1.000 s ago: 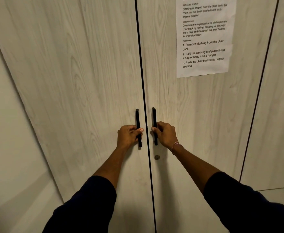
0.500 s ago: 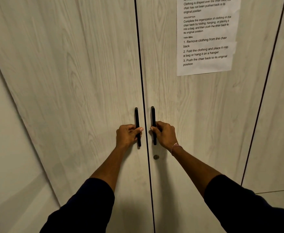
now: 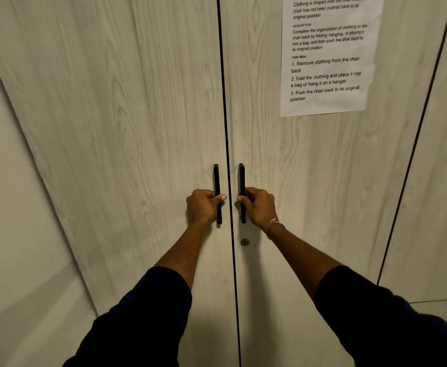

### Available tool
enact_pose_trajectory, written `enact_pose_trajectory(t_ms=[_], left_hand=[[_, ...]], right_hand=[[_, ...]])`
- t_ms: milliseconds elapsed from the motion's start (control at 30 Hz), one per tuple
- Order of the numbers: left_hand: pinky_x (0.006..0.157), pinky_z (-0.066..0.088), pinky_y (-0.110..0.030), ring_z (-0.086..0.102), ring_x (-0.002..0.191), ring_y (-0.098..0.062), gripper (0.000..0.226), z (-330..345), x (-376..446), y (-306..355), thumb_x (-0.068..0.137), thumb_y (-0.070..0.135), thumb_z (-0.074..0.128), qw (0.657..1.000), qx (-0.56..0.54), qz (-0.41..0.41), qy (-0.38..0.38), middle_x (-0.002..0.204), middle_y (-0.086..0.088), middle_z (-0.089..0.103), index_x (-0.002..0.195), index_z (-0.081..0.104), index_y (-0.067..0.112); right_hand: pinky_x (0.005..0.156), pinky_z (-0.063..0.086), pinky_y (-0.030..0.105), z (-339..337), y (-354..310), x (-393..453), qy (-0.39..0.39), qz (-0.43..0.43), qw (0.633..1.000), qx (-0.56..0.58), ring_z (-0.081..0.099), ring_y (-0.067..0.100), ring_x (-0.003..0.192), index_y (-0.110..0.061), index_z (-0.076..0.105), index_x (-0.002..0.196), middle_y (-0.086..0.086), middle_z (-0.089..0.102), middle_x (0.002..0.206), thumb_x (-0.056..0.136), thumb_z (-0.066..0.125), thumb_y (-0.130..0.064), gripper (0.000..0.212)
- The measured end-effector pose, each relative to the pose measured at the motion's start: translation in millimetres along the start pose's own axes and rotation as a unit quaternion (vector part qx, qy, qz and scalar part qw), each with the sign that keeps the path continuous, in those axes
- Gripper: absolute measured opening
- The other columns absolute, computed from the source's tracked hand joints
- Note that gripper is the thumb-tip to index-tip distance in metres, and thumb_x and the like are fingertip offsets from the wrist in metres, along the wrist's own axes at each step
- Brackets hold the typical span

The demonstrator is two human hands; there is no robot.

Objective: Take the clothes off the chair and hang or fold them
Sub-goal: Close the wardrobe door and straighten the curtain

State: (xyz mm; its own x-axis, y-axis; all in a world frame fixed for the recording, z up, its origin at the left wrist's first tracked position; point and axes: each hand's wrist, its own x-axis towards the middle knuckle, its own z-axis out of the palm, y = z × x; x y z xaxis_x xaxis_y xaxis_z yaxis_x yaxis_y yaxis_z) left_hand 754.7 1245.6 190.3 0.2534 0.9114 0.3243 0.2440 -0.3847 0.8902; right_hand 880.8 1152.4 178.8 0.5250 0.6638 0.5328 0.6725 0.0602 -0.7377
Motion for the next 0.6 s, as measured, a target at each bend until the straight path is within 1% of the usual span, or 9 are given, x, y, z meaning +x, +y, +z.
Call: enact_pose_trajectory(t_ms=[100, 167, 233, 300, 367, 400, 467, 533, 600], left_hand=[[0.067, 0.062, -0.034, 0.07, 0.062, -0.016, 0.022, 1, -2, 3, 0.081, 0.031, 0.082, 1.0, 0.006, -0.017, 0.006, 0.074, -0.003, 0.075, 0.071, 0.075, 0.012], [0.066, 0.061, -0.031, 0.07, 0.064, -0.017, 0.023, 1, -6, 4, 0.083, 0.029, 0.081, 1.0, 0.021, -0.022, 0.007, 0.078, -0.006, 0.076, 0.074, 0.075, 0.008], [0.069, 0.058, -0.027, 0.072, 0.075, -0.021, 0.017, -1, -13, 4, 0.086, 0.02, 0.077, 0.999, 0.045, -0.018, -0.01, 0.085, -0.009, 0.076, 0.083, 0.076, 0.003], [0.078, 0.054, -0.026, 0.07, 0.095, -0.023, 0.015, -8, -25, 0, 0.092, 0.007, 0.066, 0.996, 0.082, -0.004, -0.037, 0.102, -0.009, 0.073, 0.104, 0.075, 0.004], [0.089, 0.051, -0.024, 0.065, 0.108, -0.023, 0.032, -15, -38, -9, 0.096, 0.004, 0.057, 0.992, 0.113, 0.017, -0.054, 0.118, -0.009, 0.069, 0.125, 0.068, 0.009], [0.093, 0.051, -0.024, 0.066, 0.109, -0.023, 0.035, -19, -44, -14, 0.097, 0.004, 0.055, 0.992, 0.113, 0.024, -0.056, 0.123, -0.01, 0.068, 0.13, 0.065, 0.011], [0.097, 0.053, -0.033, 0.068, 0.107, -0.026, 0.037, -26, -56, -20, 0.098, 0.006, 0.055, 0.99, 0.124, 0.03, -0.055, 0.123, -0.014, 0.069, 0.134, 0.062, 0.013], [0.097, 0.054, -0.04, 0.069, 0.105, -0.028, 0.045, -35, -69, -22, 0.095, 0.007, 0.061, 0.985, 0.157, 0.035, -0.068, 0.123, -0.015, 0.068, 0.139, 0.058, 0.014], [0.096, 0.054, -0.039, 0.068, 0.105, -0.027, 0.052, -47, -84, -22, 0.091, 0.012, 0.067, 0.977, 0.193, 0.048, -0.082, 0.124, -0.014, 0.068, 0.142, 0.055, 0.016]], right_hand=[[0.087, 0.051, 0.024, 5, -8, -3, 0.003, 0.025, 0.999, -0.032, 0.067, 0.026, 0.096, 0.0, 0.068, 0.116, 0.016, 0.072, 0.107, 0.097, 0.063, -0.009, 0.022], [0.08, 0.048, 0.025, 13, -14, -9, -0.008, 0.044, 0.995, -0.092, 0.065, 0.032, 0.101, 0.003, 0.06, 0.121, 0.02, 0.067, 0.112, 0.096, 0.061, -0.004, 0.026], [0.08, 0.047, 0.03, 21, -19, -17, -0.019, 0.053, 0.99, -0.126, 0.061, 0.035, 0.108, 0.004, 0.052, 0.126, 0.022, 0.061, 0.119, 0.093, 0.062, 0.0, 0.034], [0.085, 0.05, 0.036, 26, -24, -28, -0.021, 0.051, 0.987, -0.152, 0.055, 0.036, 0.115, 0.004, 0.046, 0.131, 0.023, 0.052, 0.128, 0.088, 0.065, 0.004, 0.047], [0.087, 0.053, 0.041, 27, -25, -43, 0.008, 0.03, 0.976, -0.215, 0.05, 0.037, 0.12, 0.001, 0.042, 0.139, 0.023, 0.044, 0.139, 0.082, 0.071, 0.003, 0.064], [0.087, 0.054, 0.043, 27, -24, -50, 0.024, 0.01, 0.97, -0.242, 0.05, 0.039, 0.121, 0.0, 0.043, 0.141, 0.024, 0.043, 0.143, 0.077, 0.074, 0.003, 0.072], [0.085, 0.055, 0.046, 26, -22, -61, 0.032, -0.04, 0.962, -0.268, 0.051, 0.04, 0.121, -0.004, 0.046, 0.141, 0.024, 0.044, 0.144, 0.071, 0.077, 0.005, 0.077], [0.085, 0.056, 0.044, 25, -24, -71, -0.013, -0.088, 0.958, -0.273, 0.051, 0.039, 0.122, -0.006, 0.048, 0.14, 0.022, 0.044, 0.145, 0.073, 0.073, 0.007, 0.072], [0.083, 0.056, 0.043, 25, -28, -80, -0.062, -0.115, 0.955, -0.266, 0.051, 0.037, 0.121, -0.008, 0.049, 0.139, 0.018, 0.044, 0.144, 0.076, 0.072, 0.007, 0.068]])
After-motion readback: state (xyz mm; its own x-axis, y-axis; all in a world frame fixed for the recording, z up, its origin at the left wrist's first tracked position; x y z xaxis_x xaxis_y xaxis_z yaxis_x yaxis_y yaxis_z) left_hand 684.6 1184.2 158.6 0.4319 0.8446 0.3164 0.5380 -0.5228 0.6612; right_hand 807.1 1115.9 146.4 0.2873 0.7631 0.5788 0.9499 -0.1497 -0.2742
